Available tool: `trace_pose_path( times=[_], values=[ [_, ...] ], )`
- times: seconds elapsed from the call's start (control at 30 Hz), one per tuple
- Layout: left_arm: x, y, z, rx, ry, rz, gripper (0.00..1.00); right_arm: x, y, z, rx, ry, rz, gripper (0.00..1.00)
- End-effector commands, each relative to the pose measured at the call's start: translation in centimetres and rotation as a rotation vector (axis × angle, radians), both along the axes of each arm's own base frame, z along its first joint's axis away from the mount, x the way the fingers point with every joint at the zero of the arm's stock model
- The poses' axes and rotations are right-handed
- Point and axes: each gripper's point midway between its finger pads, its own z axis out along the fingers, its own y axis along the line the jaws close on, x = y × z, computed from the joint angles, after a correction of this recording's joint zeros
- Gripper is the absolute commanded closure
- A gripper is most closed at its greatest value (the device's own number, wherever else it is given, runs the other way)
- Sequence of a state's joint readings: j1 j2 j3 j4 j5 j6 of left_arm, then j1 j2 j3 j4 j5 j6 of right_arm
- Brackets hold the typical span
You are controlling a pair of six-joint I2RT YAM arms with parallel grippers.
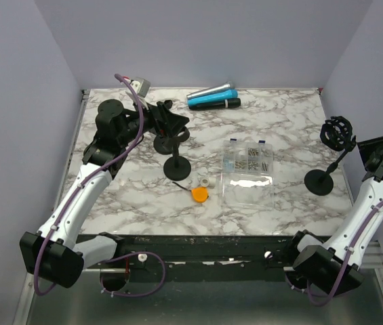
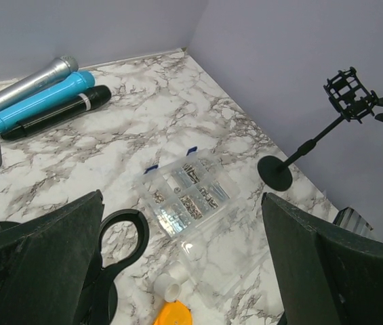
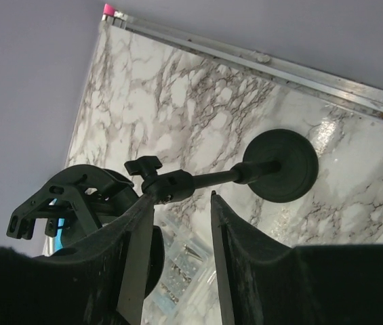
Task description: Remove the microphone from the stand
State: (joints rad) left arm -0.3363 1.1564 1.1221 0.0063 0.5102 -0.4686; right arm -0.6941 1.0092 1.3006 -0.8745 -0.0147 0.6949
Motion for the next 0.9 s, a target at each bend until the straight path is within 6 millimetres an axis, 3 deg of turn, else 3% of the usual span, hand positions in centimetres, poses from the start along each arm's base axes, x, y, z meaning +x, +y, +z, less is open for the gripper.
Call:
trace_pose_path(
  times=[0.0, 0.3, 0.6, 0.87],
  values=[
    [-0.9, 0.1, 2.0, -0.011, -0.048, -0.008, 0.02, 1.4, 1.3, -0.1, 0.035, -0.029, 0.111, 0.60],
    [-0.7, 0.3, 2.0, -0.002, -0.062, 0.008, 0.02, 2.0, 1.9, -1.4, 0.079, -0.041, 0.145, 0.64],
    [-0.6, 0.3, 2.0, -0.001, -0.062, 0.007, 0.01, 2.1, 1.4, -2.1, 0.074, -0.034, 0.120, 0.65],
    [-0.6, 0.3, 1.3, 0.008, -0.036, 0.007, 0.02, 2.4, 1.6, -0.7, 0.059, -0.065, 0.141, 0.65]
  ],
)
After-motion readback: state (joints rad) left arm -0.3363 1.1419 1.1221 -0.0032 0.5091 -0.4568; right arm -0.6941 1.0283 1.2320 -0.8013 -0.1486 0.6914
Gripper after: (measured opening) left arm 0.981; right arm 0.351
